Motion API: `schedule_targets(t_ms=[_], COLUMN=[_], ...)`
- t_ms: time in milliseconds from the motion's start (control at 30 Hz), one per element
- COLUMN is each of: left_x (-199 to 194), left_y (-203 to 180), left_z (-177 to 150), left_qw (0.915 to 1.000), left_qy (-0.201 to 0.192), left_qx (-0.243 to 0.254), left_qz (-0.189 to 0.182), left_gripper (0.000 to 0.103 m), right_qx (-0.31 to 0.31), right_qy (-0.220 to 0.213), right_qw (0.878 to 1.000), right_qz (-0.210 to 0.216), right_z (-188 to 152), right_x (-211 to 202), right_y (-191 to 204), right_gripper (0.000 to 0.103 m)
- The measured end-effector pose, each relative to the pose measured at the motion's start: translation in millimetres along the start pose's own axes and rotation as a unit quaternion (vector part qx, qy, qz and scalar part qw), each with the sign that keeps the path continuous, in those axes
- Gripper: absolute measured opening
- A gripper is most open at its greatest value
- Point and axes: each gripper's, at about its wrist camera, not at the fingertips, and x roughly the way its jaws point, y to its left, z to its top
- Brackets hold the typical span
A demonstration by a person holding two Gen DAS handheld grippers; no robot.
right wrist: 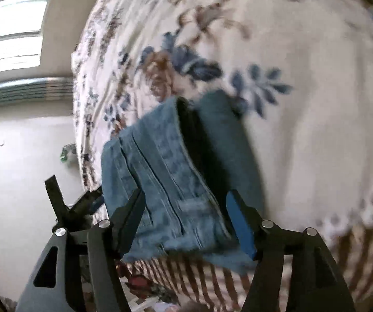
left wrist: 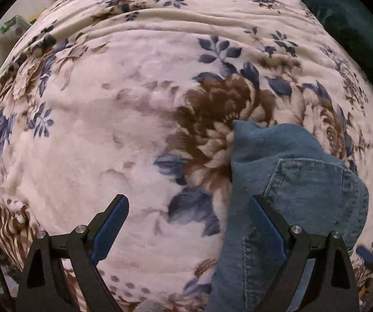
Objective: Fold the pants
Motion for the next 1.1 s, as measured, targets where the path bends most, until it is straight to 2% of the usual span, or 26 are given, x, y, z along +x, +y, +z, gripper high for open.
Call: schedule_targets(t_ms=[33,100,167,200,233,300,333,367,433,533,633,700,733,767,867,900,933,967,1033,1100], left_x=[3.1,6.0,7.3,7.2,6.4,4.8,3.0,1.4,-4.5,-12.8,-10.5,-3.1,3.2,12.3,47.0,56.6,63.2,69.0,70.6,75.0], left_y=[-1.8,-3.8,-5.3,-5.6,-5.7,-5.0,-4.7,-5.6,-6.4,-16.4,-28.2,-42.5,-49.2,-57.4,-76.2,-79.2,-81.1,-83.2,-83.6,-77.5], left_z=[-1.8,-3.6,-5.7,-5.5,-4.4,-2.4,-1.7,-0.4,1.7,8.3,17.7,26.1,31.7,38.0,51.5,53.1,55.1,57.5,63.4,68.5], left_qw=[1.0,0.9998,0.9997,0.9997,0.9996,0.9995,0.9996,0.9997,0.9998,0.9991,0.9976,0.9952,0.9935,0.9913,0.9851,0.9819,0.9787,0.9764,0.9797,0.9807], left_qy=[0.003,0.003,0.003,0.003,0.004,0.004,0.006,0.007,0.007,0.005,0.014,0.029,0.039,0.05,0.094,0.107,0.113,0.116,0.101,0.094], left_qx=[0.007,0.014,0.019,0.019,0.019,0.019,0.019,0.019,0.02,0.028,0.027,0.026,0.027,0.027,0.027,0.026,0.022,0.02,0.029,0.012], left_qz=[0.005,0.011,0.014,0.016,0.021,0.026,0.021,0.014,-0.003,-0.033,-0.062,-0.09,-0.103,-0.119,-0.141,-0.154,-0.17,-0.182,-0.171,-0.171], left_gripper=[0.094,0.094,0.094,0.094,0.094,0.094,0.094,0.094,0.094,0.094,0.094,0.094,0.094,0.094,0.094,0.088,0.059,0.05,0.029,0.026], right_qx=[-0.01,-0.028,-0.036,-0.047,-0.055,-0.087,-0.093,-0.089,-0.071,-0.031,-0.013,0.011,0.023,0.034,0.065,0.066,0.064,0.057,0.048,0.053], right_qy=[0.008,0.037,0.085,0.087,0.081,0.079,0.06,0.042,-0.003,-0.027,-0.019,0.01,0.029,0.033,0.015,0.013,0.01,0.007,0.003,-0.004], right_qw=[1.0,0.999,0.996,0.995,0.995,0.991,0.992,0.993,0.995,0.995,0.989,0.988,0.988,0.987,0.991,0.992,0.992,0.993,0.991,0.989], right_qz=[-0.003,-0.016,-0.006,-0.023,-0.035,-0.057,-0.065,-0.068,-0.074,-0.094,-0.147,-0.153,-0.149,-0.152,-0.114,-0.107,-0.105,-0.107,-0.123,-0.139], right_z=[6.4,18.9,26.3,25.9,24.9,19.2,15.4,11.6,2.5,-6.0,-8.2,-2.9,0.9,3.2,7.2,8.1,9.3,9.7,5.4,4.8], right_x=[12.1,44.2,84.0,98.1,101.0,98.2,85.1,68.7,20.9,-26.8,-35.2,-19.0,-10.7,-7.7,-8.2,-6.4,-6.0,-4.7,-0.9,5.6], right_y=[2.3,8.3,10.9,16.2,21.0,39.5,48.6,54.9,62.7,46.0,13.3,-7.8,-19.9,-25.3,-36.9,-38.4,-38.9,-40.1,-44.8,-42.9], right_gripper=[0.073,0.074,0.074,0.066,0.044,0.025,0.015,0.012,0.011,0.012,0.013,0.026,0.043,0.049,0.053,0.053,0.053,0.05,0.028,0.025])
